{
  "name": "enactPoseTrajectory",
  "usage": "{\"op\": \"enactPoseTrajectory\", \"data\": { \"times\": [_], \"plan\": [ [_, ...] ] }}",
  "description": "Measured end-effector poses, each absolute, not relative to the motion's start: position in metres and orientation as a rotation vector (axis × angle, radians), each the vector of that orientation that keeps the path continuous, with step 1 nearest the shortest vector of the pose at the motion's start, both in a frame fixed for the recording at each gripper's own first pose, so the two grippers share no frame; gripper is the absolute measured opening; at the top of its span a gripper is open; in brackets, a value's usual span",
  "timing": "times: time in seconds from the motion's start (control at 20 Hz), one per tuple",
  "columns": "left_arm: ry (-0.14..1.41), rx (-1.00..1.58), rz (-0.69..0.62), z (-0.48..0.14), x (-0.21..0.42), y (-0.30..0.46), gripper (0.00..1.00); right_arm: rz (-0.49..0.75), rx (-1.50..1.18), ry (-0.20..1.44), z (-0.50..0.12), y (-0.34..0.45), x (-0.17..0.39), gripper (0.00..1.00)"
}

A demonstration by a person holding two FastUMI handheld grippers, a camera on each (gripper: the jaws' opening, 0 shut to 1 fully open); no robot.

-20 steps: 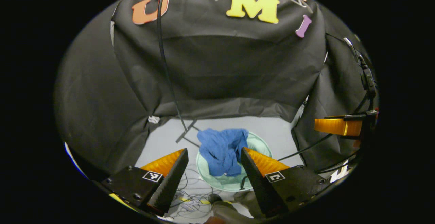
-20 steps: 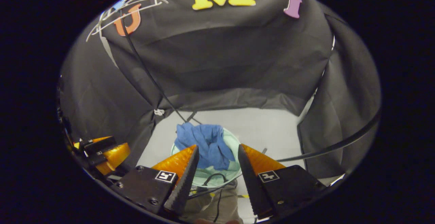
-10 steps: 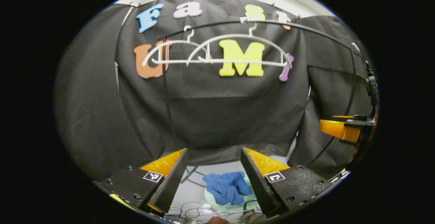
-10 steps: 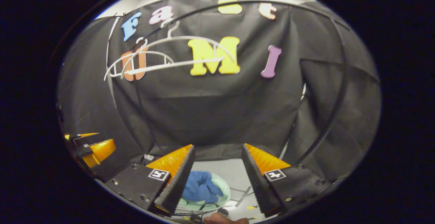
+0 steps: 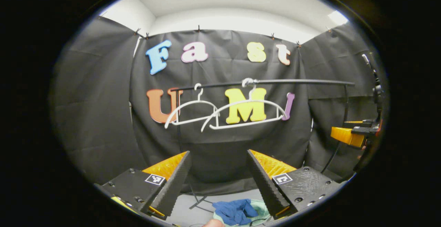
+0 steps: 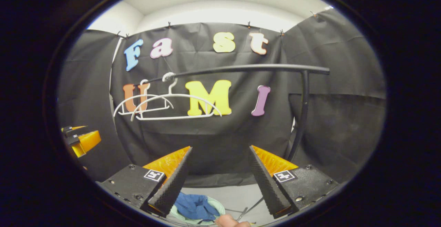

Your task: Grasp the clothes on the hanger with both hands and then place them into the laundry hamper below.

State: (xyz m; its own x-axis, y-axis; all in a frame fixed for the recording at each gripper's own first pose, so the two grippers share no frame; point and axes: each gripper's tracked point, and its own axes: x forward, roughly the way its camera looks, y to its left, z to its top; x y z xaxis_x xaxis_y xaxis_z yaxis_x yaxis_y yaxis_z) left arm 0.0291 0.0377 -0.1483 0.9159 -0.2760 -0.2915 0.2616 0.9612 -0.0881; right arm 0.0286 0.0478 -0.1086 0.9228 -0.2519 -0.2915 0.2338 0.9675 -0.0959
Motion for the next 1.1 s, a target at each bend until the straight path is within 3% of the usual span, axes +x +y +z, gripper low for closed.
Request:
{"op": "enactPoseTrajectory", "data": {
  "times": [0.25, 0.65, 1.1],
  "plan": [
    [0.169, 0.017, -0.164, -0.092, 0.01, 0.031, 1.0, -0.195, -0.084, 0.254, -0.066, 0.014, 0.0, 1.0],
    [0.204, 0.02, -0.074, -0.039, -0.08, -0.005, 0.98, -0.093, -0.075, 0.184, -0.025, -0.018, -0.052, 1.0],
    [0.177, 0.009, -0.074, -0.005, -0.097, -0.019, 0.96, -0.088, -0.035, 0.099, 0.013, -0.029, -0.084, 1.0]
  ]
}}
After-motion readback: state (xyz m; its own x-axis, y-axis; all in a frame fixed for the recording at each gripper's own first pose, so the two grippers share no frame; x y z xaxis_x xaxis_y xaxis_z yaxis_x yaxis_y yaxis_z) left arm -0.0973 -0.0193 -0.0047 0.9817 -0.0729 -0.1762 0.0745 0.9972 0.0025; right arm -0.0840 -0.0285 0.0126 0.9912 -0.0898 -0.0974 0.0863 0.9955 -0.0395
